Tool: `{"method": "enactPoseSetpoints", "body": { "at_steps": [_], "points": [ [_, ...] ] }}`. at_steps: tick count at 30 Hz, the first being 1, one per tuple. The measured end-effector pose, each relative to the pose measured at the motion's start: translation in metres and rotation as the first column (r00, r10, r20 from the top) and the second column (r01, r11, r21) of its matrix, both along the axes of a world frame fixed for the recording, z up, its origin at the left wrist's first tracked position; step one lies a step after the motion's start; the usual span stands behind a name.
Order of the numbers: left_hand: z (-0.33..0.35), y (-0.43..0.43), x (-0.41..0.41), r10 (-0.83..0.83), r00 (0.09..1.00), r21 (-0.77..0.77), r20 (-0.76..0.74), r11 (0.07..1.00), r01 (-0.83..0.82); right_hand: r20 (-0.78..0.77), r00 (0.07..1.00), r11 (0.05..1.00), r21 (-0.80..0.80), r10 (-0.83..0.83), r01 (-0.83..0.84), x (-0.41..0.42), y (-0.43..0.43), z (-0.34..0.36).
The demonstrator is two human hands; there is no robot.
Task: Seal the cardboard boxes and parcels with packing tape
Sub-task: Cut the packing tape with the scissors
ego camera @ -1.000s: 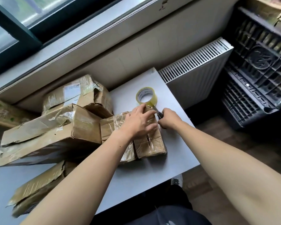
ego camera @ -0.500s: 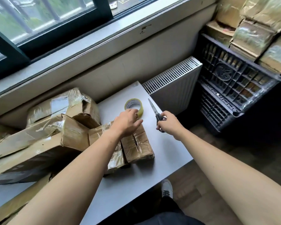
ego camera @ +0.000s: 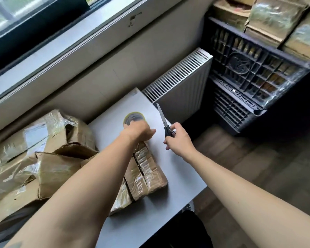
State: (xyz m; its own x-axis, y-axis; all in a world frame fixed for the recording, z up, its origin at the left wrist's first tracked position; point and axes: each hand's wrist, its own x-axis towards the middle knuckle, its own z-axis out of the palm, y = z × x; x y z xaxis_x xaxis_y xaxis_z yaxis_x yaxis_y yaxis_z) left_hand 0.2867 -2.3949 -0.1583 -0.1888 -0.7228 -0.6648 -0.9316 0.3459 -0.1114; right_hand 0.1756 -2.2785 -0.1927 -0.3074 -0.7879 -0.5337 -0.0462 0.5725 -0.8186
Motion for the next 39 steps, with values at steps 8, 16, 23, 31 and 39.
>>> {"method": "enactPoseSetpoints", "body": {
  "at_steps": [8,16,23,31,39],
  "points": [
    [0.045,0.003,0.031,0.241,0.839,-0.130,-0.488,0.931,-0.342,0.017,0.999,0.996,-0.077,0.039,-0.038,0.007,-0.019,0.027],
    [0.115,0.040,0.101,0.193,0.362,-0.116,-0.912,0.724,-0.680,0.147,0.985,0.937,-0.348,0.094,-0.037,0.078,-0.049,0.099],
    [0.163,0.104,0.201,0.044,0.069,-0.032,-0.997,0.566,-0.824,0.456,0.812,0.890,-0.425,0.365,-0.162,0.171,-0.022,0.157],
    [0.199,0.219,0.346,-0.059,0.094,-0.110,-0.994,0.420,-0.901,0.314,0.714,0.709,-0.609,0.626,-0.355,0.306,0.055,0.185],
    [0.186,0.342,0.491,-0.003,0.177,-0.170,-0.984,0.297,-0.940,0.039,0.633,0.550,-0.537,0.773,-0.639,0.423,0.147,0.195]
  ]
}}
